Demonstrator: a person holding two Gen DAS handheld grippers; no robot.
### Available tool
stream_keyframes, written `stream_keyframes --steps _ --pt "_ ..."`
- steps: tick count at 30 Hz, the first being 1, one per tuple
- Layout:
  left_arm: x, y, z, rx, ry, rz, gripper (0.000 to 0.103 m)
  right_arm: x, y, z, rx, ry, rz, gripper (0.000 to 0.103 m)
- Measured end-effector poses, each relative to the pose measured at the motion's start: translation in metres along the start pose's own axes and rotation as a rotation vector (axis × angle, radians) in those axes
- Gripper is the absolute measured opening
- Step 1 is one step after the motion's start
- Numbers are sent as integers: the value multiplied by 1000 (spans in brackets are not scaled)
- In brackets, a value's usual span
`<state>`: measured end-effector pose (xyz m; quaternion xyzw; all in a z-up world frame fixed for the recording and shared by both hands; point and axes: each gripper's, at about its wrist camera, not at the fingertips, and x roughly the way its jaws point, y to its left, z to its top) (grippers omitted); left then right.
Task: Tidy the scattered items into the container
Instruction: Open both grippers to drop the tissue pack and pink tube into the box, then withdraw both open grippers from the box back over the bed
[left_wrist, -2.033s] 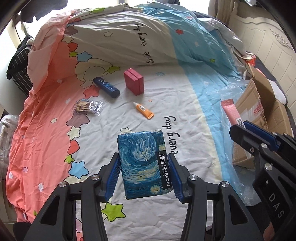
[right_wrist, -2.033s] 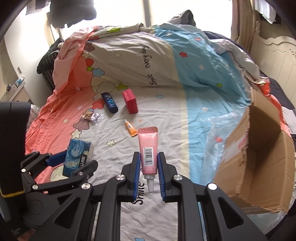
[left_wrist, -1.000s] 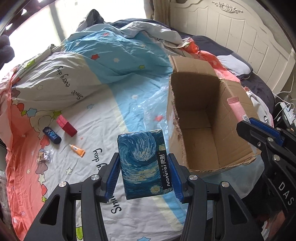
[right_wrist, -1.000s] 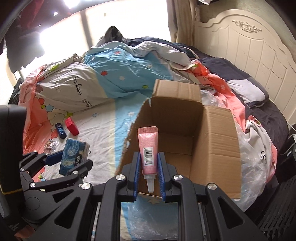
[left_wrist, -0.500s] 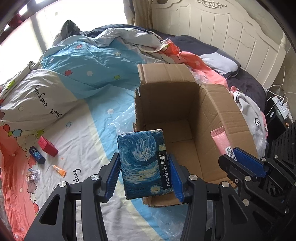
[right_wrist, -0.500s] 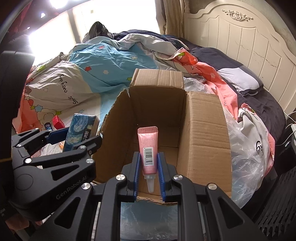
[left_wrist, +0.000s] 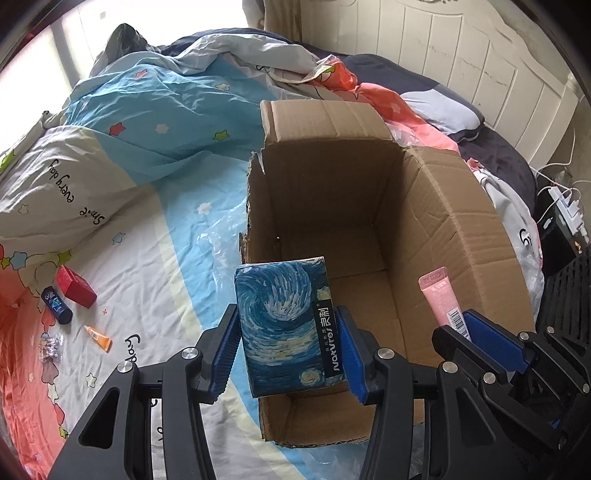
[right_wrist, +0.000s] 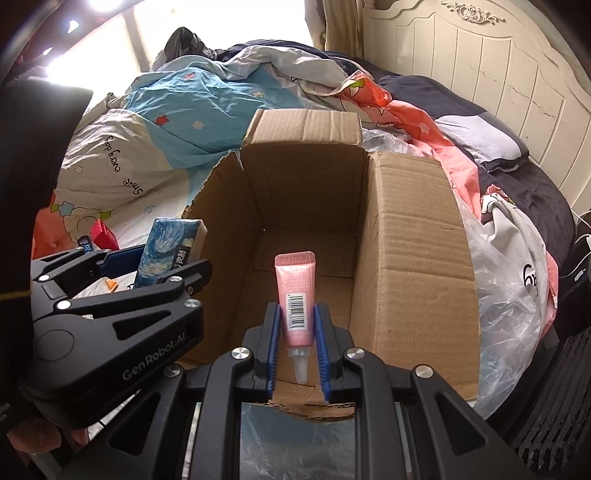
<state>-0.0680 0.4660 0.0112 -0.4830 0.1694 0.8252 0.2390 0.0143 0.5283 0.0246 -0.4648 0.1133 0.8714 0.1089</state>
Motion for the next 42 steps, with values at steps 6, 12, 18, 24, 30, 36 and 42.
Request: stream_keyframes --steps 6,12,18,24,30,36,42 --pt "7 -1 0 1 11 7 51 5 -3 0 13 10 -5 17" --pt "8 2 0 3 18 6 57 7 -6 -1 27 13 -24 17" --pt "12 7 -4 -13 68 5 63 6 -6 -2 28 12 -62 42" --pt "8 19 -6 -51 56 0 82 -1 -8 -1 40 -5 -63 50" --pt "-2 25 -7 -56 55 -12 82 -7 -2 -1 29 -7 -77 51" --pt "-13 40 -26 -75 68 -6 82 -15 15 -5 -3 -5 -77 51" --pt "-23 70 -55 -145 86 12 82 -22 37 -11 -46 -1 -76 51"
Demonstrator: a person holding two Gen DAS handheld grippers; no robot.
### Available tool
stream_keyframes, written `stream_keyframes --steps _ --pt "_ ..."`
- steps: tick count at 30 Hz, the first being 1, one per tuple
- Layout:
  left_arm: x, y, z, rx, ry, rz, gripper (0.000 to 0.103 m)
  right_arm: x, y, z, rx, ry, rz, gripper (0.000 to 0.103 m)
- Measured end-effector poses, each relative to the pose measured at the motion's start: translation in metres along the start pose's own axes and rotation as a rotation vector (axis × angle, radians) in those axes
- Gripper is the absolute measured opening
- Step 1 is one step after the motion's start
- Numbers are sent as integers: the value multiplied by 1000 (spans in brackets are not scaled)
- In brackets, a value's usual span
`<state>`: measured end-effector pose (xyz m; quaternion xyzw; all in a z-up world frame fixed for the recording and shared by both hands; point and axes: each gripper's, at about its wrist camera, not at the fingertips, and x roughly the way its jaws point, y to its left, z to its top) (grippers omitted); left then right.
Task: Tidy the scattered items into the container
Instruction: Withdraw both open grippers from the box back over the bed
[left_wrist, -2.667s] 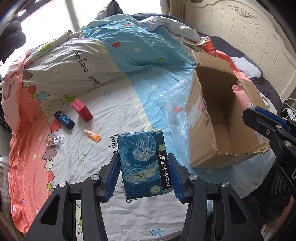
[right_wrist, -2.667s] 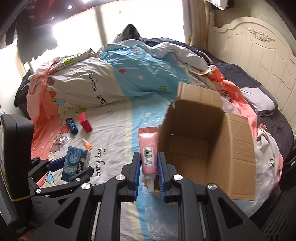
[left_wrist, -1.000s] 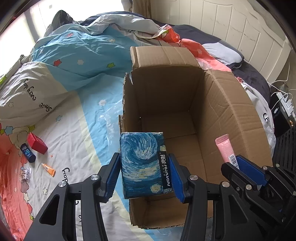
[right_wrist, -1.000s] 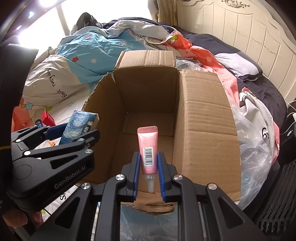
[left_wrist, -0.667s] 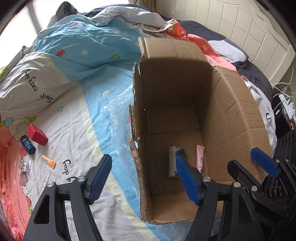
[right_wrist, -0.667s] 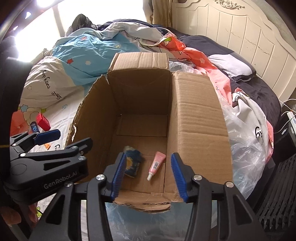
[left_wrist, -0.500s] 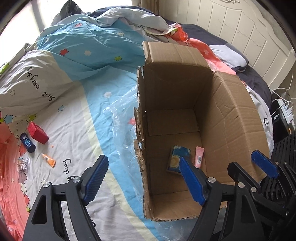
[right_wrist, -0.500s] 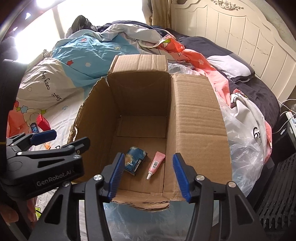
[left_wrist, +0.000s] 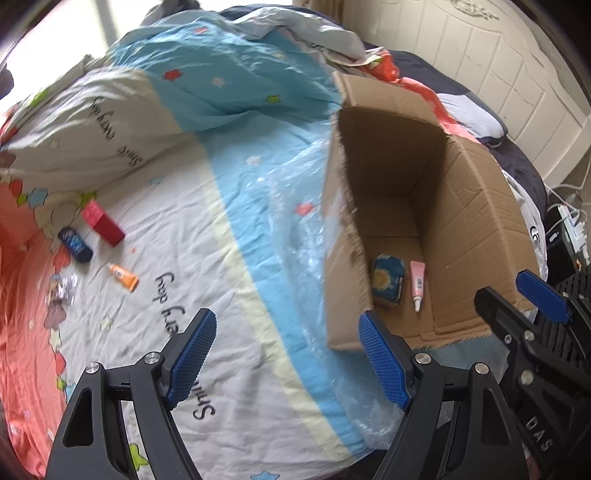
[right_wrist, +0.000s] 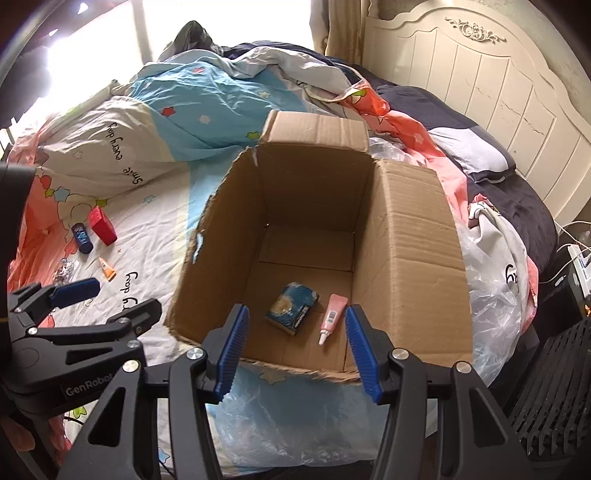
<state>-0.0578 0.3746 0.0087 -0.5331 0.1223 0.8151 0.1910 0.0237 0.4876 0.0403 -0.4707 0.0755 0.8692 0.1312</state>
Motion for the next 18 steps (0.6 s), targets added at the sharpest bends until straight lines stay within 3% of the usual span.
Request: stream_keyframes --steps 18 --pt "-37 111 -47 -164 -5 64 82 -24 93 -15 -152 -7 40 51"
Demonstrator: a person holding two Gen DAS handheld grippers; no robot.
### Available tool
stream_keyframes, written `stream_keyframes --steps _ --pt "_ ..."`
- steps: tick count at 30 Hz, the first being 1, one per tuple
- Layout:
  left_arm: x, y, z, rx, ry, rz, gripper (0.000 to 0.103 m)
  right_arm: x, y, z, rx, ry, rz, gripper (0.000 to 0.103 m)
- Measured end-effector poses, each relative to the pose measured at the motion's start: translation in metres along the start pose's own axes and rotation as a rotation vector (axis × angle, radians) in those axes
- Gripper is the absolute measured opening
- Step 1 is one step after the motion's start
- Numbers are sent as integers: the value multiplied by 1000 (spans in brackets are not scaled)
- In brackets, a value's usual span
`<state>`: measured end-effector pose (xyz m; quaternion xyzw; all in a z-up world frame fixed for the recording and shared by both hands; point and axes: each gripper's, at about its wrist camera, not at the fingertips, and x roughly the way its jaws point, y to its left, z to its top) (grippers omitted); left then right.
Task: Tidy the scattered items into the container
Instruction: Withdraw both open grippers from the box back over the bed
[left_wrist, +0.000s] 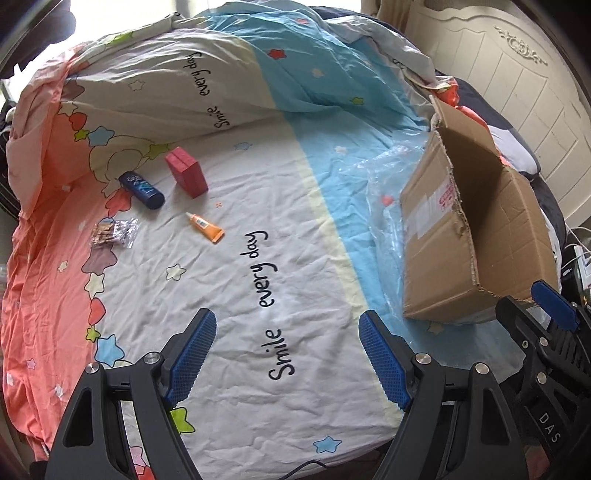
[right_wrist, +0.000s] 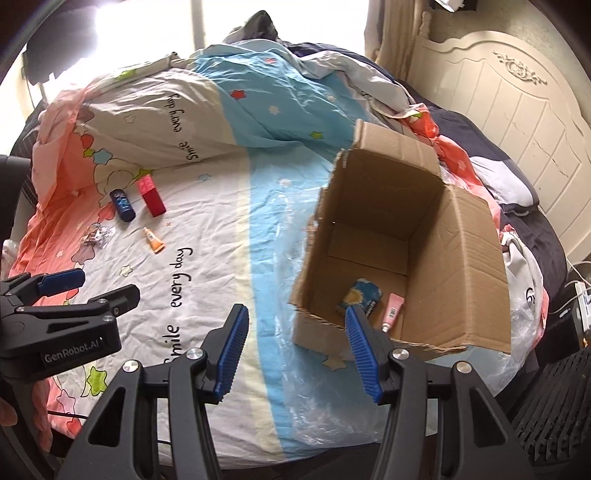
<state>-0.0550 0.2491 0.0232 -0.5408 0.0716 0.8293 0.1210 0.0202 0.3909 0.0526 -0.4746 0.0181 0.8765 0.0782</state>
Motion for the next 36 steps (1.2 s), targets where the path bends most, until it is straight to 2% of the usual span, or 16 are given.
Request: stream_keyframes --steps 10,15,33,36 --pt "-6 61 -18 -93 5 35 85 2 52 5 -87 3 31 51" --pt "-6 86 -25 -132 10 44 86 14 74 6 -114 26 73 51" --pt "9 142 -39 -210 40 87 86 46 126 4 -208 95 113 52" --pt "12 151 -41 -216 42 96 86 49 136 8 -215 95 129 61"
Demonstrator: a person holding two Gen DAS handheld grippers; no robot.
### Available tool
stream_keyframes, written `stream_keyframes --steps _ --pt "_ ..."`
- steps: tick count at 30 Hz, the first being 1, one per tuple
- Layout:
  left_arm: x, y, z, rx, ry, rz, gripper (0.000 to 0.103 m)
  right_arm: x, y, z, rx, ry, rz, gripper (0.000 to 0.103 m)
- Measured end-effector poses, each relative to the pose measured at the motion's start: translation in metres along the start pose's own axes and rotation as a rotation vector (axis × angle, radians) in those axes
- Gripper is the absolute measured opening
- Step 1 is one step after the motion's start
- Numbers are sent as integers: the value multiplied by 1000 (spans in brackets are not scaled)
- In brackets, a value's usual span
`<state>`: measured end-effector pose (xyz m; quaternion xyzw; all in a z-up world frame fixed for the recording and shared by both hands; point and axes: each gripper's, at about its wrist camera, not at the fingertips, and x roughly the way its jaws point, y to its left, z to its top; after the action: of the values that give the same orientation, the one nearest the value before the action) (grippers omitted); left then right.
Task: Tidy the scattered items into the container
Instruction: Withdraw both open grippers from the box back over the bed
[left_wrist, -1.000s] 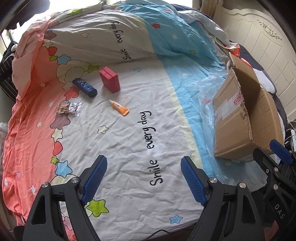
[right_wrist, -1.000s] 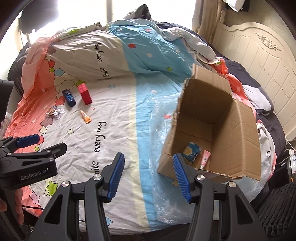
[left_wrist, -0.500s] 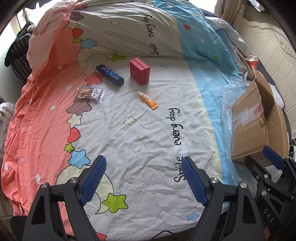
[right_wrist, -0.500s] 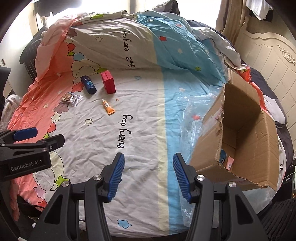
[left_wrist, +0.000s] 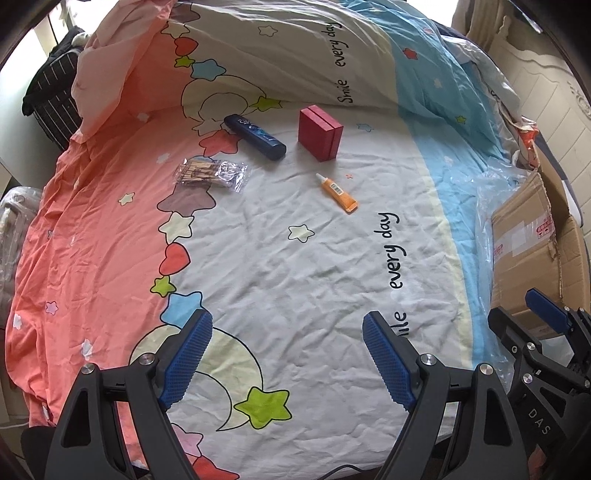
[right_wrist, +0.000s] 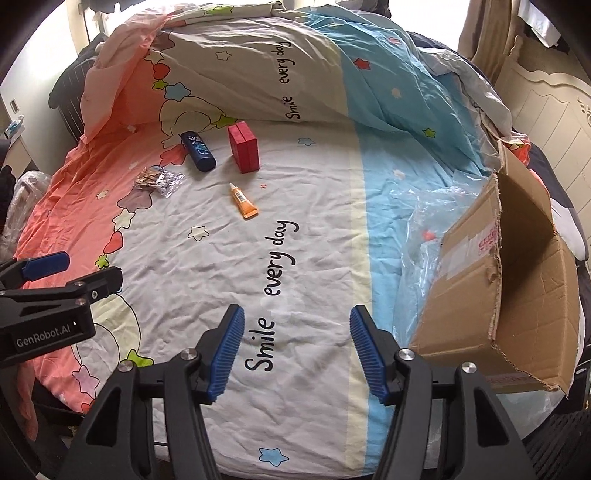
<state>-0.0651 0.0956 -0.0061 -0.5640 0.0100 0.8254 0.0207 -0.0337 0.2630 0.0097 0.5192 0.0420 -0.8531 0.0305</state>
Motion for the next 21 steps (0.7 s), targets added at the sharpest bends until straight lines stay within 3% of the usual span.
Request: stream_keyframes --steps 15,21 --pt "27 39 9 -65 39 35 87 29 29 21 -55 25 43 64" --pt "38 47 11 -85 42 43 96 43 34 24 -67 48 49 64"
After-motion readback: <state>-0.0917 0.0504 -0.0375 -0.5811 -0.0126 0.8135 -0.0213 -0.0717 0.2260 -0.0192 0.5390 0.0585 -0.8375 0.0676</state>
